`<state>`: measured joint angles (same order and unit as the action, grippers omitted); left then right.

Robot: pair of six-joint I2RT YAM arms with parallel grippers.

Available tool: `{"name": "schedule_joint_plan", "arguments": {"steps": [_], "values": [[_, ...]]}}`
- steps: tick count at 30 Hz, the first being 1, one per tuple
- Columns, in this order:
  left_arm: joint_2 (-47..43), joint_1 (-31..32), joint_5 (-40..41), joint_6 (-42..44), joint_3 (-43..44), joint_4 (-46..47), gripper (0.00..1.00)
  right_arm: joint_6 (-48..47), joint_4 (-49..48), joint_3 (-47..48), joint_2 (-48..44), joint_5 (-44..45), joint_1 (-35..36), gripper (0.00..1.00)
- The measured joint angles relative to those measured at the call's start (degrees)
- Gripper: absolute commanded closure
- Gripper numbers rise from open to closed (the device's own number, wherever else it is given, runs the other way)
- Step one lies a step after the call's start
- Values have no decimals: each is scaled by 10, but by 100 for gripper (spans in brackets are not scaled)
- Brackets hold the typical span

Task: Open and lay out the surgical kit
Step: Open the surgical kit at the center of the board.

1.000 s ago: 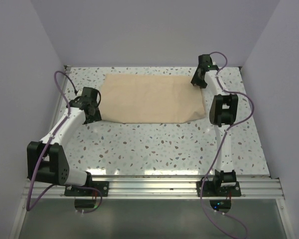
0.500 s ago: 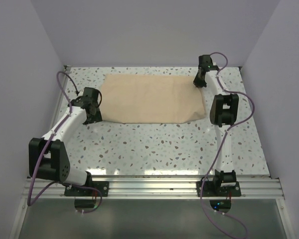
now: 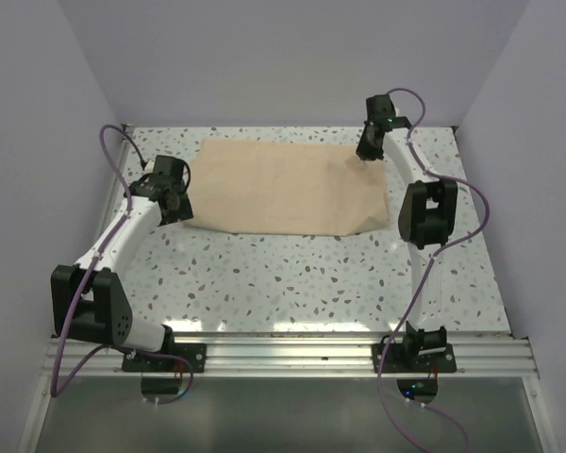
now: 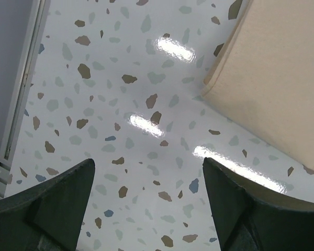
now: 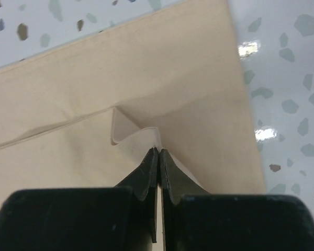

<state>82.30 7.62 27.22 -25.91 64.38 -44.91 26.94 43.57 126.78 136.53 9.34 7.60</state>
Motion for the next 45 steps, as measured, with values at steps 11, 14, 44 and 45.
{"name": "schedule_joint_plan", "arguments": {"steps": [11,14,44,45], "values": [[-13,0,0,0,61,-7,10,8,-2,-209,-182,-49,99,100],[-6,0,2,0,95,-9,10,19,-16,-354,-290,-76,136,100],[87,1,2,-35,233,-7,10,54,337,-692,-842,-118,196,12],[86,1,2,-35,228,-7,10,55,337,-668,-833,-110,196,11]]}}
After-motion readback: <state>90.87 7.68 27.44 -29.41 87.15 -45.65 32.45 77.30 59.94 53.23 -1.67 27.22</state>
